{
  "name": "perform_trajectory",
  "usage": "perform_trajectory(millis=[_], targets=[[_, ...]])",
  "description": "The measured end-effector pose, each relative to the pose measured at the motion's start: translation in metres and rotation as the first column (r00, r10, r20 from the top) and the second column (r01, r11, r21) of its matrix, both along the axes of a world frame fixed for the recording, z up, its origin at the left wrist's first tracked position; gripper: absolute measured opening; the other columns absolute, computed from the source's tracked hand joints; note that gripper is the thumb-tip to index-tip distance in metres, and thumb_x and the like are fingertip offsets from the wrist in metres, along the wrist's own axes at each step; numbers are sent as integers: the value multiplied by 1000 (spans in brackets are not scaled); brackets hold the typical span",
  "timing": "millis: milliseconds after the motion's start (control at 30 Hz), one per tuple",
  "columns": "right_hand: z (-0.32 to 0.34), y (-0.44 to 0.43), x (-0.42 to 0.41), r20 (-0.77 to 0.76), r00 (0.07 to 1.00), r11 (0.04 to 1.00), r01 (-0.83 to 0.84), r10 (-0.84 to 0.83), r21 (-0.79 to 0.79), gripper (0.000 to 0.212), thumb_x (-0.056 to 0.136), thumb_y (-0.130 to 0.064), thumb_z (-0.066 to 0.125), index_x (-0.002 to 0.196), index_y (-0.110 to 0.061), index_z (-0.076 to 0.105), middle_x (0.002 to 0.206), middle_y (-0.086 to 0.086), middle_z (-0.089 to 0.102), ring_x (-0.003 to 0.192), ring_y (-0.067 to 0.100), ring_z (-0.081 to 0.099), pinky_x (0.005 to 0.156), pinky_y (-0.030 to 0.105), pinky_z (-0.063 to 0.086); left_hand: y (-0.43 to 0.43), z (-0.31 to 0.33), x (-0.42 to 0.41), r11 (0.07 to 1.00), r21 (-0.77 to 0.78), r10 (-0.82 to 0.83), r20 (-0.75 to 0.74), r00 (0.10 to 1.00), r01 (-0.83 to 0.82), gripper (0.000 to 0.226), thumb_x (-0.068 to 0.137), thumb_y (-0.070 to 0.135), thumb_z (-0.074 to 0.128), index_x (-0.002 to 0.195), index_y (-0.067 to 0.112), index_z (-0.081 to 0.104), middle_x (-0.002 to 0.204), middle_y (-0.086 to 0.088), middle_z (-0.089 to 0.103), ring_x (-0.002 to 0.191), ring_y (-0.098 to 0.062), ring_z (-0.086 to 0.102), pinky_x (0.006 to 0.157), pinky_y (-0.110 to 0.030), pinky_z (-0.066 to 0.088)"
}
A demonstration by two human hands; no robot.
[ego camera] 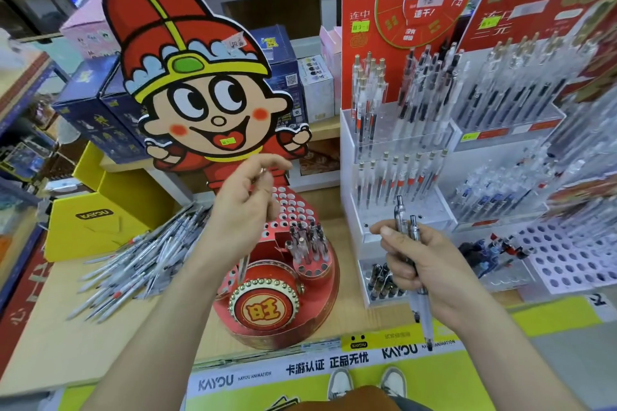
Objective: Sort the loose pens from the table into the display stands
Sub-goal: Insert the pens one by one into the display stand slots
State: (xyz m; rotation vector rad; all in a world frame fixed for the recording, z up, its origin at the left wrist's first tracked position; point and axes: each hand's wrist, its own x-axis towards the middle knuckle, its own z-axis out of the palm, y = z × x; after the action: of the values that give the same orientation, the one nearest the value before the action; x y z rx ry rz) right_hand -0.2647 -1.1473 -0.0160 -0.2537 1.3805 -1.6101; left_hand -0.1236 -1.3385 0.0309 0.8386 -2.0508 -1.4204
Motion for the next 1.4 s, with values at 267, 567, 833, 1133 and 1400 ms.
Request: perform_trajectory(millis=[267, 567, 833, 1133, 1400], targets=[[-10, -9, 7, -36, 998, 997, -49, 51, 66, 9, 90, -10, 61, 91, -4, 68, 64, 6, 33, 43, 10, 28, 36, 18, 21, 15, -60, 4, 686, -580, 157, 708, 689, 440, 28, 95, 48, 47, 109, 33, 66, 93, 6, 50, 85, -16, 58, 59, -27, 39], [-6, -4, 7, -77, 996, 998, -34, 38, 49, 15, 88, -17, 64, 93, -6, 72, 75, 11, 44, 49, 8, 33, 39, 18, 22, 3, 8, 15, 853, -517, 57, 224, 973, 69, 11, 92, 21, 60, 94, 26, 70, 81, 4, 53, 75, -8, 50, 63, -26, 44], [22, -5, 18, -138, 974, 983, -182, 182, 10, 27, 64, -31, 73, 85, -13, 71, 71, 7, 69, 50, 9, 33, 40, 18, 21, 24, 11, -12, 974, 42, -220, -71, 973, 223, 16, 97, 14, 51, 92, 19, 65, 48, 11, 36, 44, -9, 26, 43, -21, 22], [19, 36, -4, -219, 975, 997, 38, -22, 68, 17, 73, -18, 77, 84, -8, 69, 65, 14, 55, 43, 11, 35, 39, 19, 28, 54, 13, -62, 912, 241, -304, -147, 941, 332, 41, 73, 25, 71, 113, 30, 62, 83, -17, 70, 41, -14, 40, 42, -22, 36], [5, 59, -48, -190, 962, 970, 219, -197, 103, 12, 92, -9, 63, 90, -16, 73, 76, 9, 55, 54, 13, 36, 43, 22, 28, 32, 8, -96, 981, -7, 192, -127, 973, -194, 13, 74, 13, 81, 79, 15, 69, 75, -2, 70, 59, -6, 60, 56, -22, 47]])
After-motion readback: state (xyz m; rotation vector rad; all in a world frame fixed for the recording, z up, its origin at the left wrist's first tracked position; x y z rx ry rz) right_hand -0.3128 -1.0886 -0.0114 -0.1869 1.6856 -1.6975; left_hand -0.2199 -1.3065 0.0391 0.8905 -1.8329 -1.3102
